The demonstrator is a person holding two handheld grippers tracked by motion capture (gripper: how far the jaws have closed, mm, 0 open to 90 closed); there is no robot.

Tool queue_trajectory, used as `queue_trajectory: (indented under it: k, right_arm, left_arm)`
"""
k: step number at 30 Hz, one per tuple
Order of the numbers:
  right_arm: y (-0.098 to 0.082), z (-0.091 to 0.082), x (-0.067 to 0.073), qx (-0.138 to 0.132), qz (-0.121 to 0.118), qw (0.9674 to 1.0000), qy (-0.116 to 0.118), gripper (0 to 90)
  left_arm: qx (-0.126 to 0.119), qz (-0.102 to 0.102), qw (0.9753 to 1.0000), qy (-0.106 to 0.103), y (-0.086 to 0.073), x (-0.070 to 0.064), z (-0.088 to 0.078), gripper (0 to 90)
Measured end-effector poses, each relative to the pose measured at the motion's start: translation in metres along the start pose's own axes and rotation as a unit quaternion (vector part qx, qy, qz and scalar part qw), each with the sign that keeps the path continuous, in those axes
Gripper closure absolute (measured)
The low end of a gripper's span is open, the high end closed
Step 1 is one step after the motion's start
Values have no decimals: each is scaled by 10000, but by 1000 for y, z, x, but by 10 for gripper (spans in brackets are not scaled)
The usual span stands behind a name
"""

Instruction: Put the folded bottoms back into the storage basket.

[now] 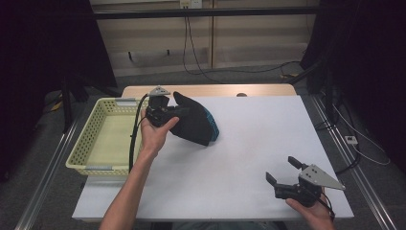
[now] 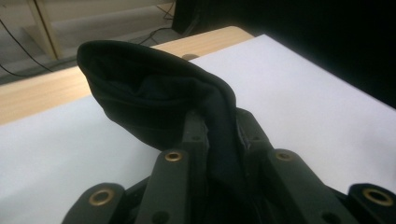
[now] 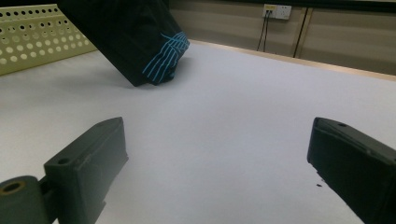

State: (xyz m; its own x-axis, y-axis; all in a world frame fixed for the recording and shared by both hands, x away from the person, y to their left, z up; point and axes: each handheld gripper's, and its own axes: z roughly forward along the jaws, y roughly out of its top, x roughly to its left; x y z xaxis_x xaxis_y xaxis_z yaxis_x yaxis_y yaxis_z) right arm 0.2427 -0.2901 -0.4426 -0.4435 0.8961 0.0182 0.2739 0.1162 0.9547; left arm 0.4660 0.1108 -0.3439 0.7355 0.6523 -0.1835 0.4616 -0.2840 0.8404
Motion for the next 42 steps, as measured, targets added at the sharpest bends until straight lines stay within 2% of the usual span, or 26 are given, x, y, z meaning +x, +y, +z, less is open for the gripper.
queue_trajectory:
  k: [2, 8, 18, 24, 31, 34, 36, 42]
  right_arm:
    - [0, 0, 0, -7, -11, 10000, -4, 44]
    - [0, 0, 0, -1, 2, 10000, -8, 43]
    - [0, 0, 0, 2, 6, 10000, -2, 44]
    - [0, 0, 0, 6, 7, 10000, 1, 43]
    - [0, 1, 0, 15, 21, 10000, 28, 43]
    - [0, 1, 0, 12, 8, 10000, 6, 42]
    - [0, 1, 1, -1, 5, 10000, 9, 42]
    - [0, 2, 1, 30, 1, 10000, -20, 42]
  left_arm:
    - [-10, 106, 9999, 42, 3, -4, -3, 772]
    - [-109, 223, 9997, 22, 9, -8, -14, 773]
    - [-201, 256, 9993, 205, 12, -3, -27, 773]
    - [-282, 268, 9991, 182, 14, -2, -33, 773]
    - [-317, 244, 9988, 284, 15, -5, -43, 772]
    - [-334, 267, 9986, 313, 16, -4, -48, 772]
    - [-325, 299, 9982, 403, 15, -4, -53, 773]
    - [-485, 304, 9976, 389, 13, 0, -69, 773]
